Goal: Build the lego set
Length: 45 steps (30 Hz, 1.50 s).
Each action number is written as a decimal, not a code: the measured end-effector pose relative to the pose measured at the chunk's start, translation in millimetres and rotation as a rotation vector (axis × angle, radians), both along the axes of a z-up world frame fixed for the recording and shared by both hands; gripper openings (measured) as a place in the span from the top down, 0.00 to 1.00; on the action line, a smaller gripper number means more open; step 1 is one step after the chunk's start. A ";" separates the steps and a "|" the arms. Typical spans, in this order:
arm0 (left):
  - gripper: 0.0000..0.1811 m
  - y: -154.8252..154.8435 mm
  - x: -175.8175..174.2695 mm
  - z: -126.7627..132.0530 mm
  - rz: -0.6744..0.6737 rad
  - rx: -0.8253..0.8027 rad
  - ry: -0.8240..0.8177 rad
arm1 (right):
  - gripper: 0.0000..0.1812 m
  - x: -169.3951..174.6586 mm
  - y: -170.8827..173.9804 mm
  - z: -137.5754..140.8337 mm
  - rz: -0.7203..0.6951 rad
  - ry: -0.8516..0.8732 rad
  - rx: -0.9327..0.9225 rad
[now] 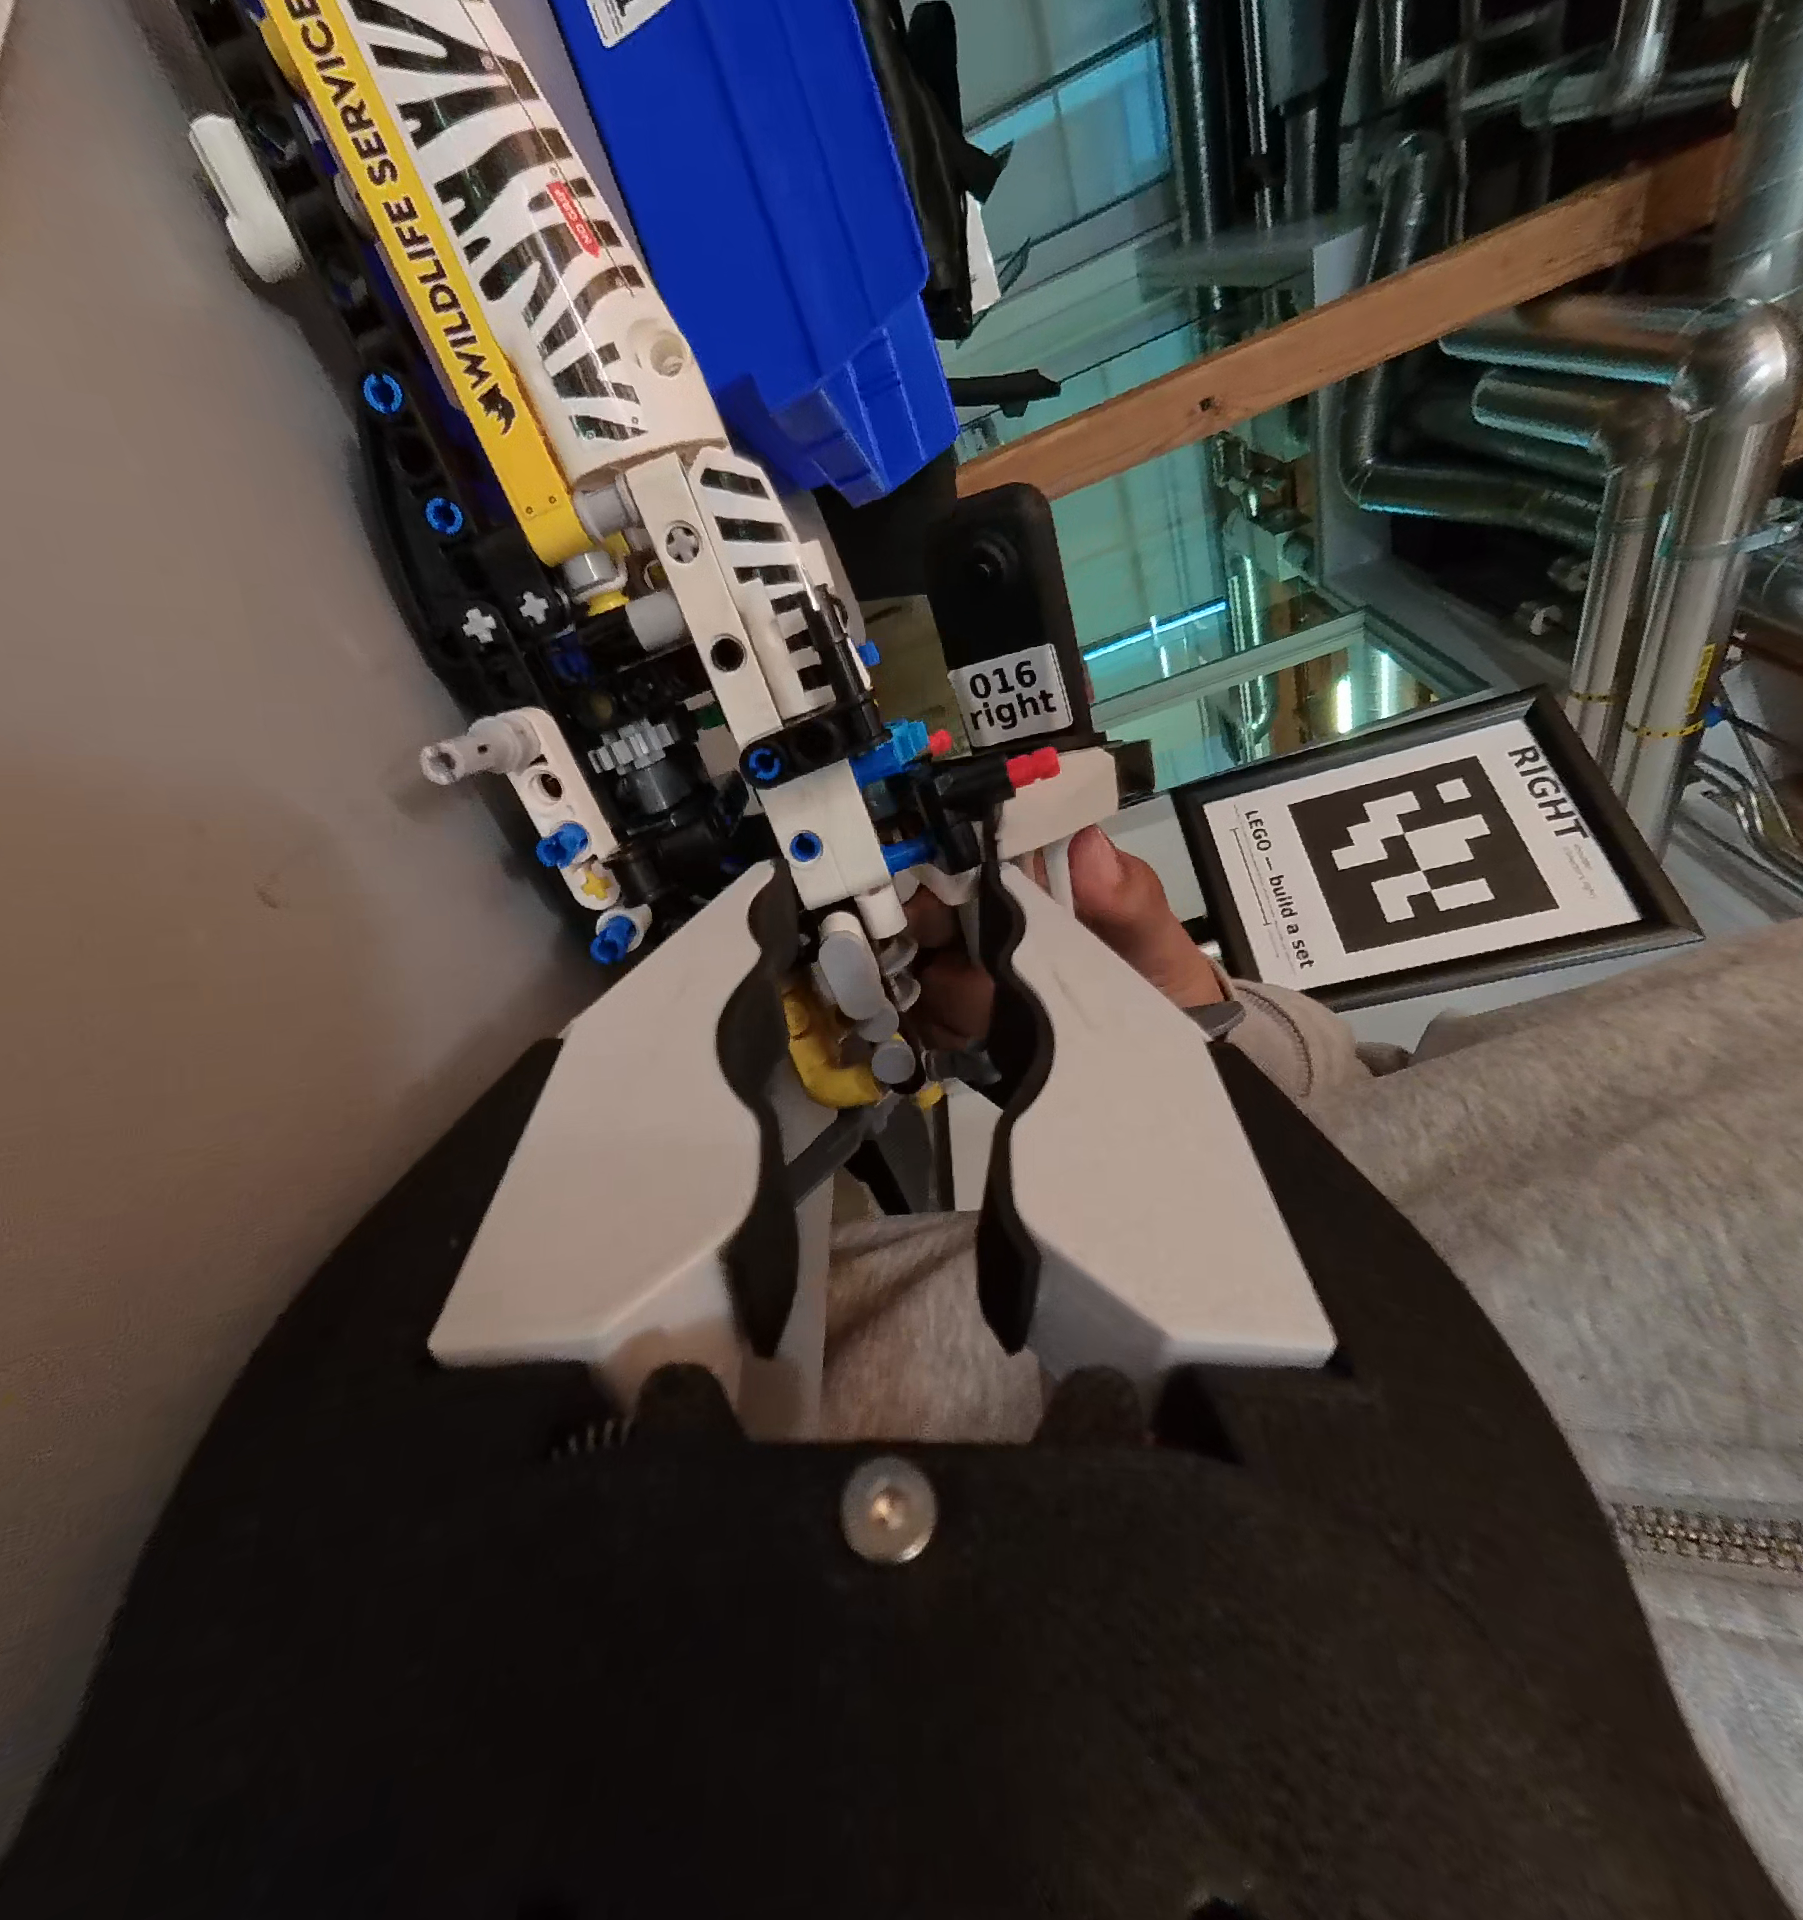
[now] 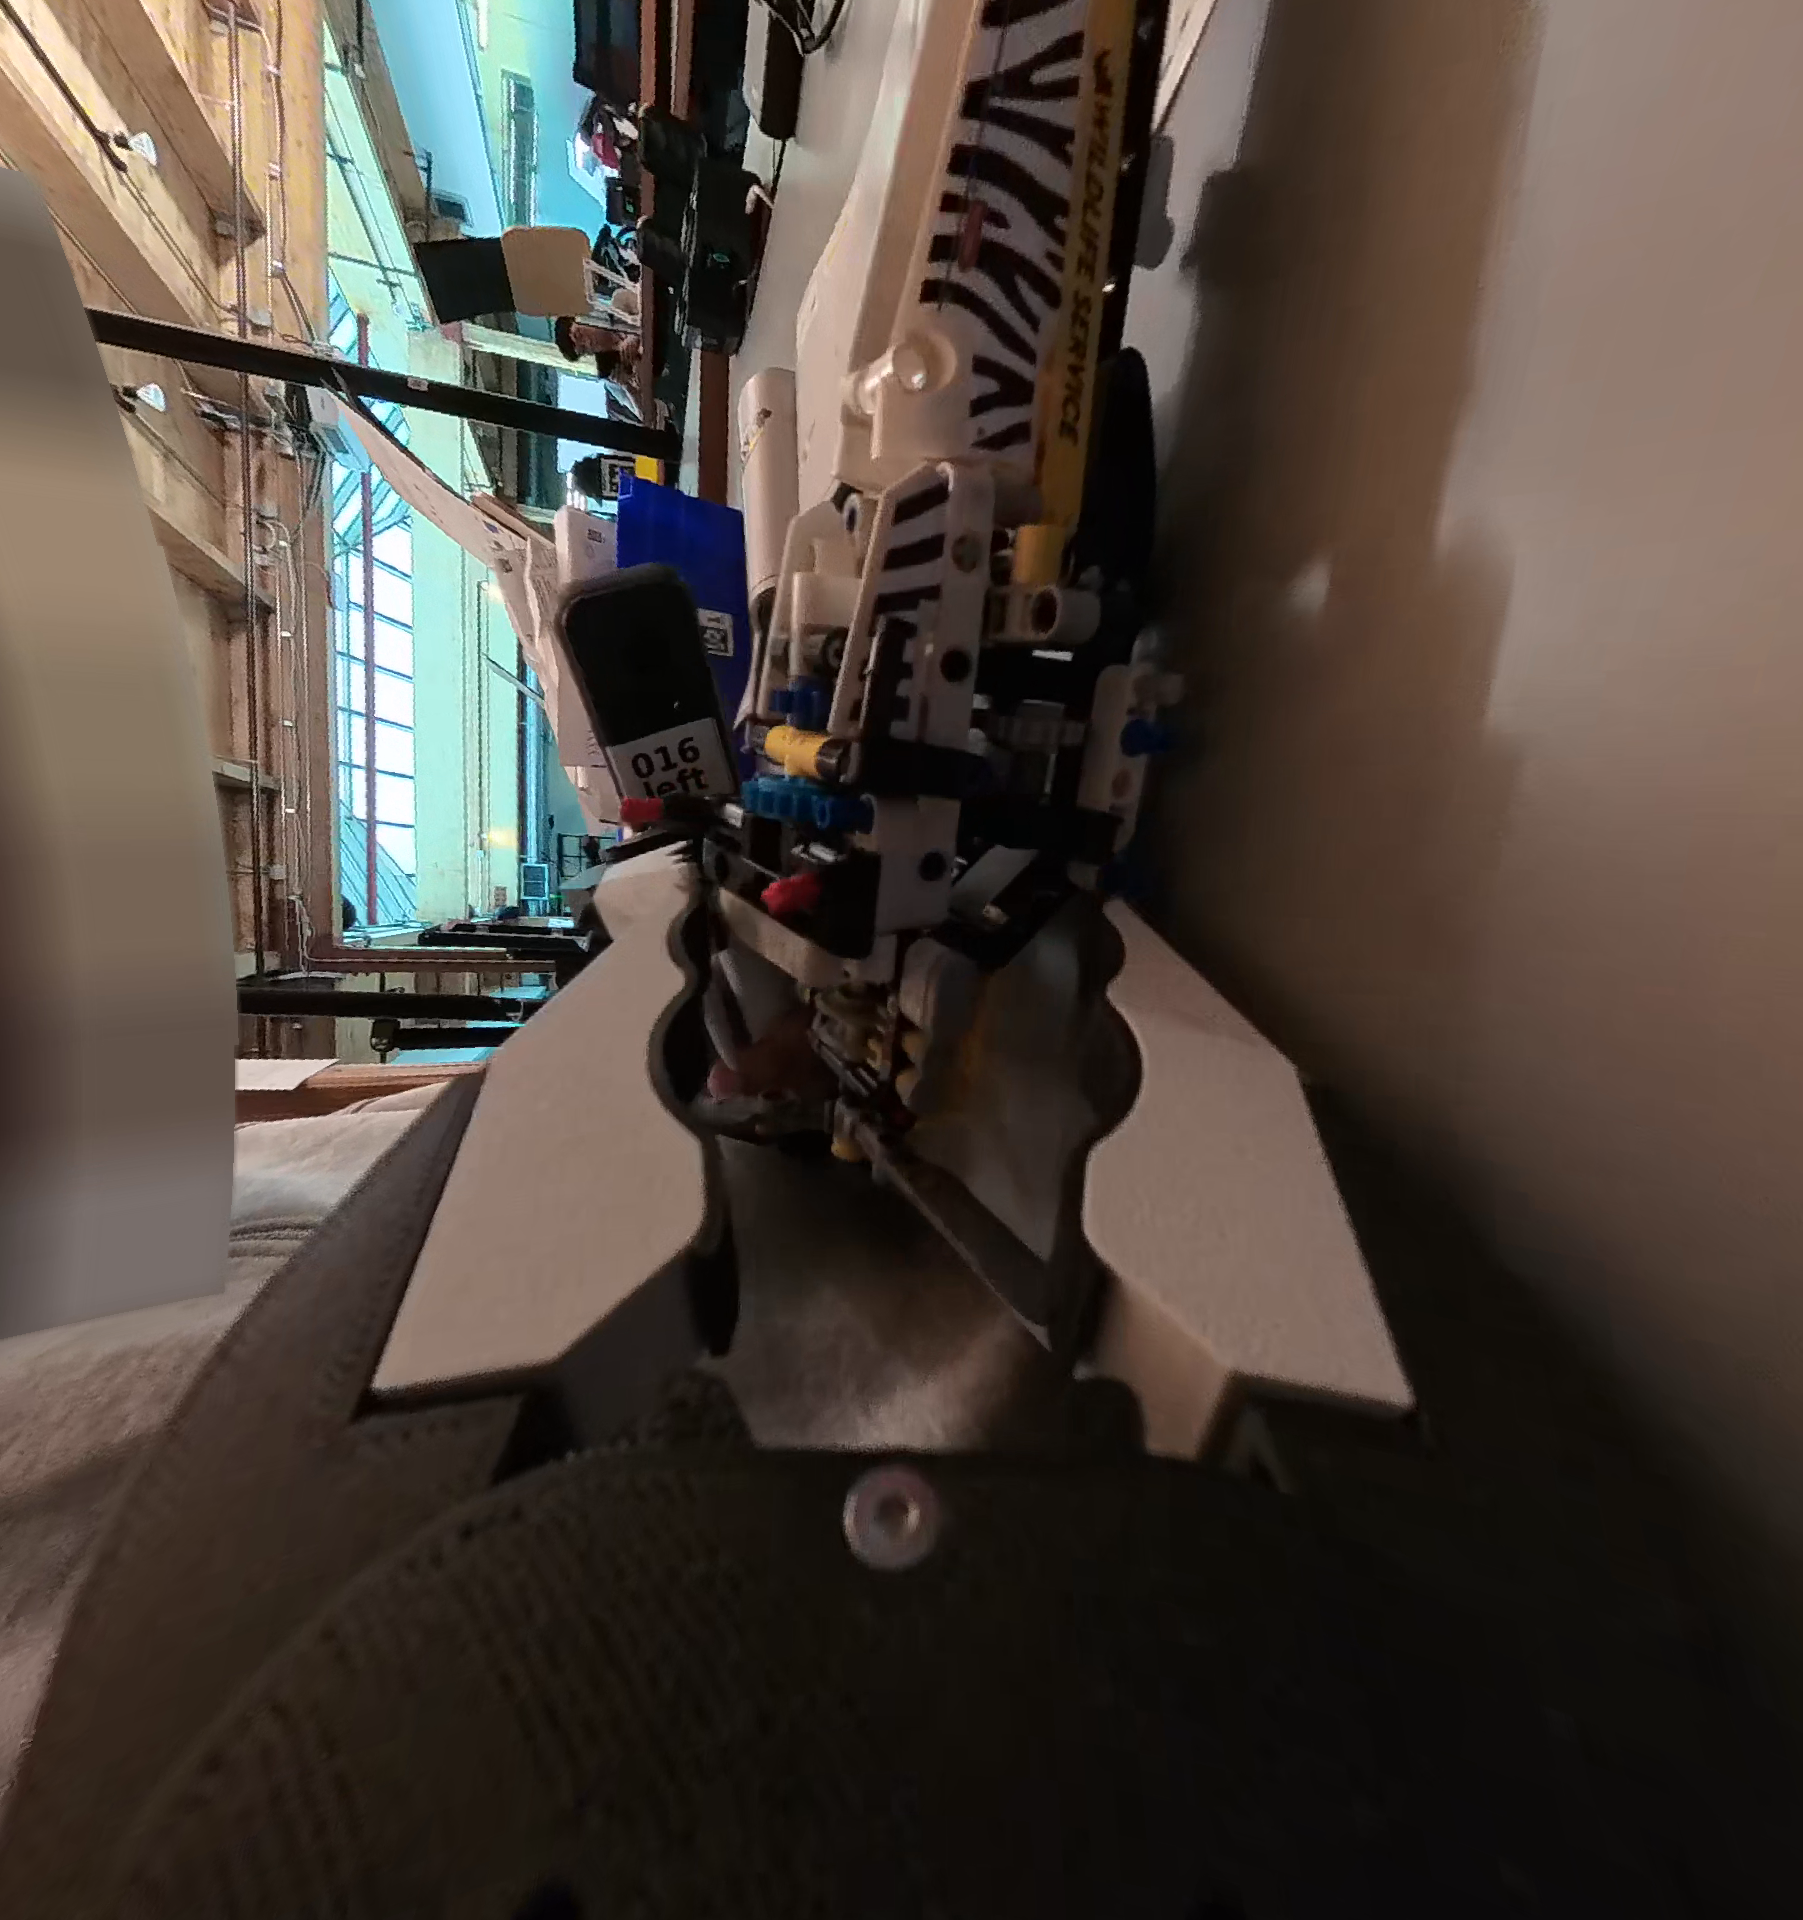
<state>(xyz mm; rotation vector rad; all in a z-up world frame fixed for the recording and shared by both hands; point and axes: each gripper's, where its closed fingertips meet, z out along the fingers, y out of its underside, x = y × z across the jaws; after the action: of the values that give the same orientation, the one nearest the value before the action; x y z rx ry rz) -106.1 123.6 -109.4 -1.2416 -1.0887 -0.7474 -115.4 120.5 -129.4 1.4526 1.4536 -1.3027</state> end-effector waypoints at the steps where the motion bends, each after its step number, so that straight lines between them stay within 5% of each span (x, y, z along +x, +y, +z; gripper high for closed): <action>1: 0.81 0.4 0.4 -0.2 0.000 -0.005 0.004 | 0.62 0.0 0.1 -0.9 -0.004 0.000 -0.001; 36: 0.81 2.7 5.2 0.2 -0.001 -0.048 0.073 | 0.66 3.7 -6.2 1.4 -0.052 -0.116 -0.179; 41: 0.69 2.6 8.0 6.4 -0.039 0.027 0.047 | 0.66 3.0 -5.3 -0.5 -0.039 -0.121 -0.158; 45: 0.79 -0.3 1.9 2.6 -0.016 0.038 -0.017 | 0.66 2.1 -7.1 0.7 -0.024 -0.089 -0.107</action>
<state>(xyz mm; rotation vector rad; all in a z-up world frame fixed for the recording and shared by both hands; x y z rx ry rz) -104.2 123.3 -106.8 -1.2153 -1.0747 -0.7891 -113.3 113.4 -128.7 1.4433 1.2929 -1.2934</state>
